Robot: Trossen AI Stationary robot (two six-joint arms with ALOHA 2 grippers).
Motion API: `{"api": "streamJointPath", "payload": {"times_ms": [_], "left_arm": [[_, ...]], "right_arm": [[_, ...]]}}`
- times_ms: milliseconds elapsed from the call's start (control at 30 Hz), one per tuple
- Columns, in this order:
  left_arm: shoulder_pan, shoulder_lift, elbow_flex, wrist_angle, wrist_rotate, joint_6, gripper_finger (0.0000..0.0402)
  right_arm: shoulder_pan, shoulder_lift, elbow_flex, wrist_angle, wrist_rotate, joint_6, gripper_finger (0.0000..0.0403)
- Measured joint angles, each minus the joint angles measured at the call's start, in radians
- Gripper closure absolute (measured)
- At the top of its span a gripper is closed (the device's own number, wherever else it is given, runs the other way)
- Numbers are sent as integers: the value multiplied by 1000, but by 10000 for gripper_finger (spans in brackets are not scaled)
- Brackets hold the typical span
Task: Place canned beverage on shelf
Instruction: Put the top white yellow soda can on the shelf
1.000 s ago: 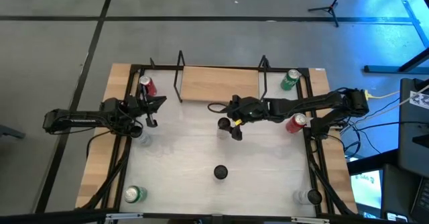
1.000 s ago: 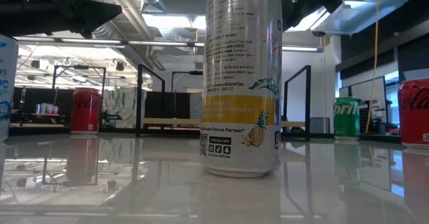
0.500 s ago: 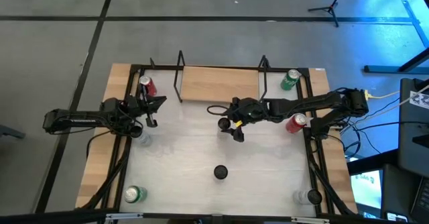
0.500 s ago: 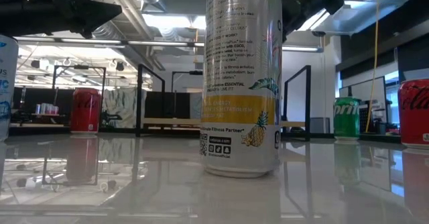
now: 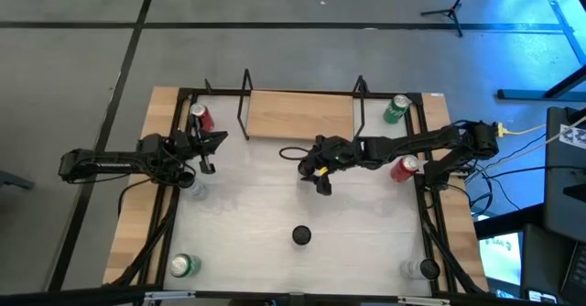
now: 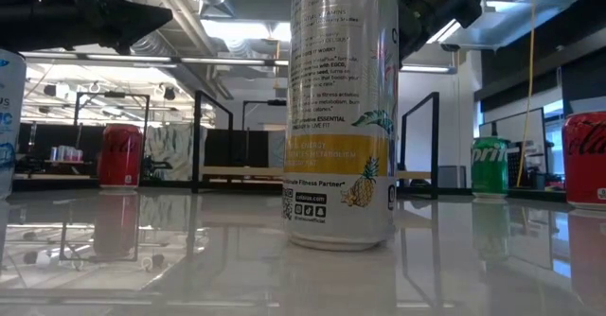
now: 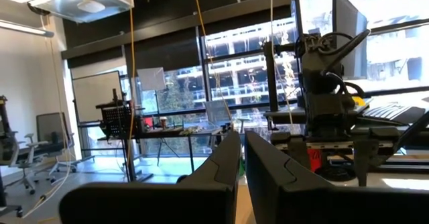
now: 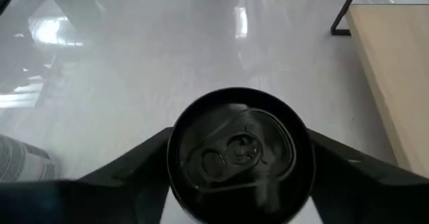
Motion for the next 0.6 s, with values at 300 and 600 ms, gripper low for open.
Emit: {"api": "streamJointPath", "payload": {"times_ms": [300,600], "left_arm": [[0,0,0,-13,0,0,384],[0,0,0,-14,1,0,384]], "right_arm": [[-2,-68,23,-98,14,-1,162],[-11,-139,263,-447,186,-44,162]]}}
